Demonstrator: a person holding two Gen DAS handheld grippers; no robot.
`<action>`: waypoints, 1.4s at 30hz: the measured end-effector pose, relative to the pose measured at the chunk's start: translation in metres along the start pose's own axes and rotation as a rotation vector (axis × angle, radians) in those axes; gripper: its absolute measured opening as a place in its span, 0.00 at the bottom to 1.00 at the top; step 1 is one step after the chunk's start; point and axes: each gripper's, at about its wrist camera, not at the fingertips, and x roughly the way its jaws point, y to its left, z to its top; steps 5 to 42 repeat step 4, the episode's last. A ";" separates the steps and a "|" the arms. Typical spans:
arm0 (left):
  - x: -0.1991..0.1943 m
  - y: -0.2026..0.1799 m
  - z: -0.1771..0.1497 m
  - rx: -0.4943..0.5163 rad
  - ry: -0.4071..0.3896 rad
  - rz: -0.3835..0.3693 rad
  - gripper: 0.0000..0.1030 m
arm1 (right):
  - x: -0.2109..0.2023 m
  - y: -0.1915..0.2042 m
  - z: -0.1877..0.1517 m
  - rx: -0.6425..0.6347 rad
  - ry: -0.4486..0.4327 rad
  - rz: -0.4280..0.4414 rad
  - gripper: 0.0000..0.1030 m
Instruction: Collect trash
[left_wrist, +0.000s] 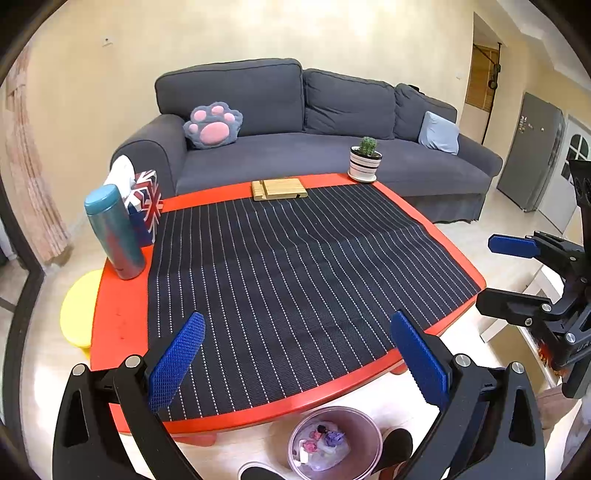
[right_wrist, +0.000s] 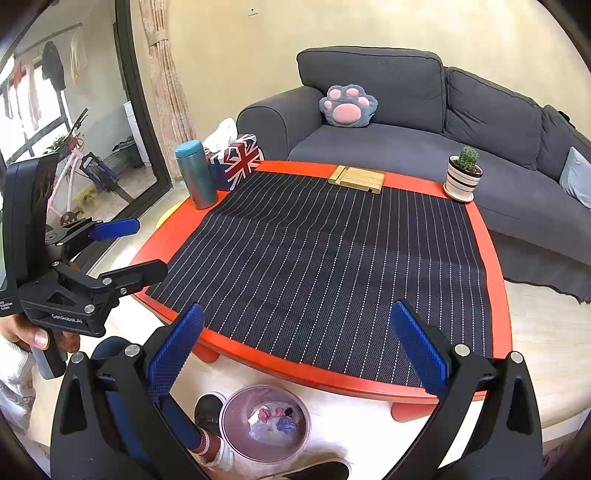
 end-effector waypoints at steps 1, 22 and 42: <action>0.001 0.000 0.000 -0.003 0.006 0.003 0.94 | 0.000 0.000 0.000 0.000 0.000 0.000 0.96; 0.003 0.001 0.000 -0.006 0.008 0.009 0.94 | 0.000 0.000 0.000 0.001 0.001 0.001 0.96; 0.003 0.001 0.000 -0.006 0.008 0.009 0.94 | 0.000 0.000 0.000 0.001 0.001 0.001 0.96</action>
